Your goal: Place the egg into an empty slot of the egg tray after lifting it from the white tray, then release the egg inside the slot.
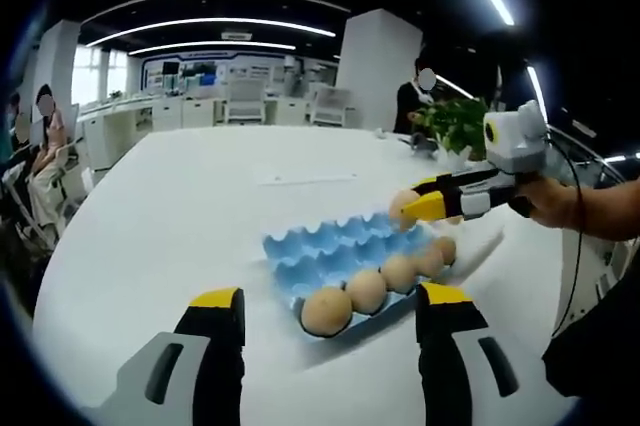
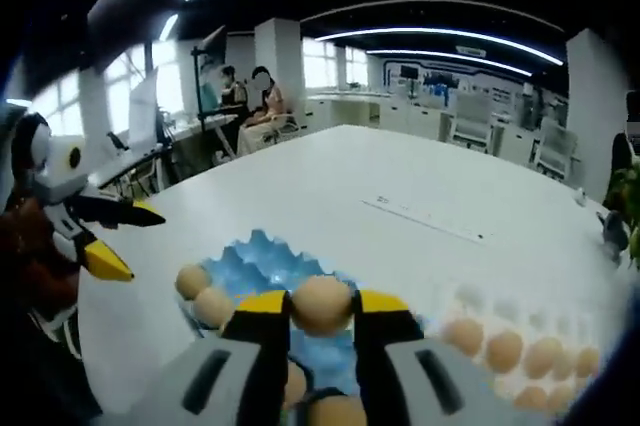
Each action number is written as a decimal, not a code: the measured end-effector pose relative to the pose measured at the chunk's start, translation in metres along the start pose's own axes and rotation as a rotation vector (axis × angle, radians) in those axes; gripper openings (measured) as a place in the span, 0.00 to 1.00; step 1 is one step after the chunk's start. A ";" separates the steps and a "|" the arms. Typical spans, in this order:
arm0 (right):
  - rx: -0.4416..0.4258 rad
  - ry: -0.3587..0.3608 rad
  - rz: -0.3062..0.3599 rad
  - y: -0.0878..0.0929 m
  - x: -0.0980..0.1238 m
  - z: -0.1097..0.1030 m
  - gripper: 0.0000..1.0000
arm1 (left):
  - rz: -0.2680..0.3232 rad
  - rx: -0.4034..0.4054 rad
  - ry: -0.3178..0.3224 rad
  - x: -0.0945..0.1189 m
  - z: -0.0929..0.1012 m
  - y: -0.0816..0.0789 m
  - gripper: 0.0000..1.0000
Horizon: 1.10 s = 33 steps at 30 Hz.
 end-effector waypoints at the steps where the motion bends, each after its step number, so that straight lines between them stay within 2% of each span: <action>1: -0.003 -0.021 0.007 -0.002 -0.008 -0.007 0.24 | -0.001 -0.001 0.001 0.000 0.000 0.000 0.69; 5: 0.011 -0.108 0.004 -0.007 -0.034 -0.031 0.24 | -0.002 0.000 0.002 0.000 -0.002 0.001 0.69; 8: 0.012 -0.144 -0.019 -0.003 -0.052 -0.042 0.24 | -0.001 0.002 0.008 0.000 -0.002 0.001 0.70; 13: 0.010 -0.172 -0.044 0.002 -0.067 -0.050 0.24 | -0.005 0.000 0.005 -0.001 -0.003 0.000 0.72; 26: -0.005 -0.235 -0.089 0.013 -0.091 -0.068 0.24 | -0.006 0.017 0.001 -0.003 -0.003 0.002 0.71; 33: -0.038 -0.238 -0.121 0.023 -0.095 -0.066 0.24 | -0.002 0.018 -0.004 -0.003 -0.006 0.000 0.71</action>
Point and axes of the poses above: the point that each gripper's makers call its tool centre point, and the gripper's own axes: x roughly backward along the fingers, z roughly to its right, y roughly out of its underside, the point moved 9 cm from there along x, roughly backward along the fingers, and after that the axes turned 12 degrees about z, right-handed, at the moved point
